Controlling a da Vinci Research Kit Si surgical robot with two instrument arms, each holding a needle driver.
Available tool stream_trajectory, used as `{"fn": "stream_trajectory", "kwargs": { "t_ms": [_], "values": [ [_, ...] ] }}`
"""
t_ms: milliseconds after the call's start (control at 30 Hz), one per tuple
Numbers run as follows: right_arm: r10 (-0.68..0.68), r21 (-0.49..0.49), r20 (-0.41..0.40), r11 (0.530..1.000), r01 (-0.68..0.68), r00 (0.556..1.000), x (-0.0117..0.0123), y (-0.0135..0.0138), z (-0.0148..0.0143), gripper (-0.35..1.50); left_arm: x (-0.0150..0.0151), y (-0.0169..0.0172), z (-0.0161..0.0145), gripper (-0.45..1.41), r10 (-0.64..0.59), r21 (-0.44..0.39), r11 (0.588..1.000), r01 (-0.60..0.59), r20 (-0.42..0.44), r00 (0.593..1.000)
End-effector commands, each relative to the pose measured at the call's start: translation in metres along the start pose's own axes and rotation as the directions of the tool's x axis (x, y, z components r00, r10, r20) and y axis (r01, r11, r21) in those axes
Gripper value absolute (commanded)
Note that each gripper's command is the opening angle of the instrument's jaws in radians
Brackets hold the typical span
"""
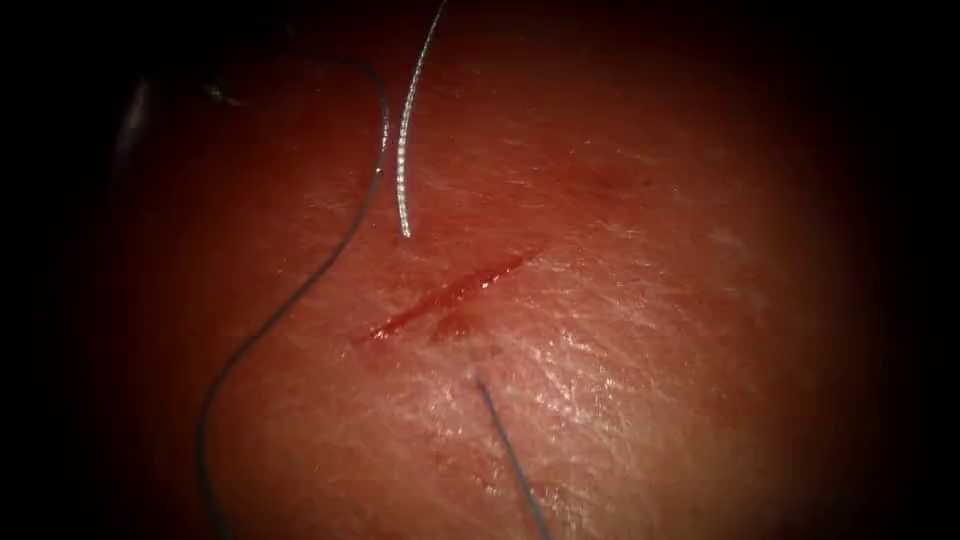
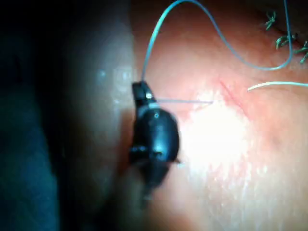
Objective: Wound Closure
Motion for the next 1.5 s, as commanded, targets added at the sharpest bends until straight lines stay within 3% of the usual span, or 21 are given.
{"fn": "stream_trajectory", "kwargs": {
  "t_ms": [33,267,333,367,433,467,533,600,867,1167,1433,1500],
  "values": [
    [-0.004,0.047,-0.018,0.999,0.005,1.0,0.001,-0.0014,0.0014,-0.35,-0.001,0.0,0.0004,-0.45,-0.002,0.005,1.0,0.002,0.005,1.0],
    [-0.038,0.152,-0.022,0.988,0.041,0.999,0.0023,-0.0024,0.002,-0.35,-0.0012,-0.0002,-0.0003,-0.45,-0.003,0.023,1.0,0.002,0.014,1.0],
    [-0.051,0.105,-0.036,0.993,0.054,0.998,0.0026,-0.0018,0.0021,-0.35,-0.0012,-0.0003,-0.0004,-0.45,-0.003,0.026,1.0,0.002,0.014,1.0],
    [-0.051,0.068,-0.04,0.996,0.054,0.998,0.0027,-0.0013,0.0019,-0.08,-0.0012,-0.0003,-0.0004,-0.45,-0.003,0.026,1.0,0.003,0.015,1.0],
    [-0.051,-0.119,-0.082,0.992,0.041,0.995,0.0027,0.0011,0.0004,1.2,-0.0012,-0.0003,-0.0004,-0.45,-0.003,0.028,1.0,0.003,0.015,1.0],
    [-0.053,-0.161,-0.087,0.986,0.038,0.995,0.0025,0.0022,-0.0004,1.33,-0.0012,-0.0003,-0.0004,-0.45,-0.003,0.028,1.0,0.003,0.015,1.0],
    [-0.046,-0.187,-0.087,0.982,0.029,0.995,0.0023,0.003,-0.0011,1.38,-0.0012,-0.0003,-0.0004,-0.45,-0.003,0.029,1.0,0.003,0.015,1.0],
    [-0.031,-0.297,-0.08,0.955,0.006,0.996,0.0009,0.0054,-0.0037,1.47,-0.0012,-0.0002,-0.0004,-0.45,-0.003,0.03,1.0,0.003,0.015,1.0],
    [-0.028,-0.364,-0.062,0.931,0.003,0.998,-0.0013,0.0079,-0.0044,1.45,-0.0014,-0.0003,-0.0004,-0.45,-0.002,0.031,1.0,0.002,0.016,1.0],
    [-0.055,-0.417,-0.028,0.908,0.038,0.998,-0.0037,0.0111,0.0015,1.45,-0.0013,-0.0002,-0.0003,-0.45,-0.002,0.033,0.999,0.002,0.016,1.0],
    [-0.107,-0.452,-0.01,0.887,0.091,0.994,-0.0033,0.0131,0.0038,1.4,-0.0013,-0.0002,-0.0002,-0.45,-0.002,0.033,0.999,0.002,0.016,1.0],
    [-0.118,-0.435,-0.016,0.895,0.099,0.993,-0.0034,0.0134,0.0042,1.01,-0.0013,-0.0002,-0.0002,-0.45,-0.002,0.034,0.999,0.002,0.017,1.0]
  ]
}}
